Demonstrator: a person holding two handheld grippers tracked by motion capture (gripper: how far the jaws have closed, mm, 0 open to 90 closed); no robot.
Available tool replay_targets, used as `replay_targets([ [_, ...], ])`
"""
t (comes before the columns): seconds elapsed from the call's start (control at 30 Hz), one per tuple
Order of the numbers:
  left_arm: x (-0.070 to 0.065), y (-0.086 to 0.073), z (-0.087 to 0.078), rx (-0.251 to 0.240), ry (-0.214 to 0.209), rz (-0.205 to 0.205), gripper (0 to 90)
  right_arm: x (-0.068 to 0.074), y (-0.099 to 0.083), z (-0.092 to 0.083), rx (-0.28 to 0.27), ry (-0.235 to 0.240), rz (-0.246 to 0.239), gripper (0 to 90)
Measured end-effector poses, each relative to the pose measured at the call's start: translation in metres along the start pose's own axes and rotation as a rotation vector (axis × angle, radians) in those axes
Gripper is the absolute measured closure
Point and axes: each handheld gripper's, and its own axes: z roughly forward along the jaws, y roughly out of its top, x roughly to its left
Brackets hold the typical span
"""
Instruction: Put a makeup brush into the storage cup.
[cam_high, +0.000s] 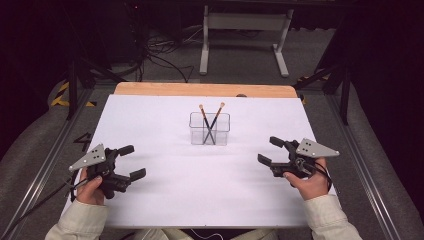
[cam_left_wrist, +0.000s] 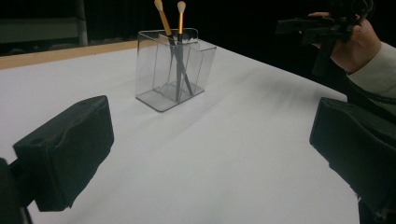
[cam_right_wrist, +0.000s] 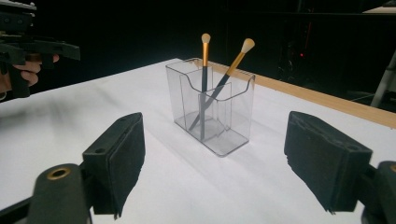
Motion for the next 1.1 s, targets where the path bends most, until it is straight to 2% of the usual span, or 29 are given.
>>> replay_targets([
  [0.23,0.000,-0.001,0.001,-0.003,0.000,0.012,0.3,-0.002,-0.014,-0.004,-0.023,-0.003,0.011,20.9],
  [0.47,0.001,-0.005,0.000,-0.023,0.024,0.021,0.3,0.000,-0.020,-0.006,-0.014,-0.005,0.002,20.6],
  [0.67,0.002,-0.012,0.003,-0.016,0.011,0.009,0.3,-0.002,-0.032,-0.006,-0.006,-0.009,0.006,20.4],
  [0.83,0.003,-0.015,0.005,-0.016,0.009,0.020,0.3,-0.005,-0.042,-0.001,0.000,-0.020,0.000,18.0],
  [0.97,0.004,-0.019,0.007,-0.010,0.011,0.013,0.3,-0.004,-0.046,0.001,0.003,-0.020,-0.003,18.0],
  [1.1,0.006,-0.022,0.008,-0.007,0.016,0.013,0.3,-0.004,-0.052,0.004,0.005,-0.024,0.025,17.9],
])
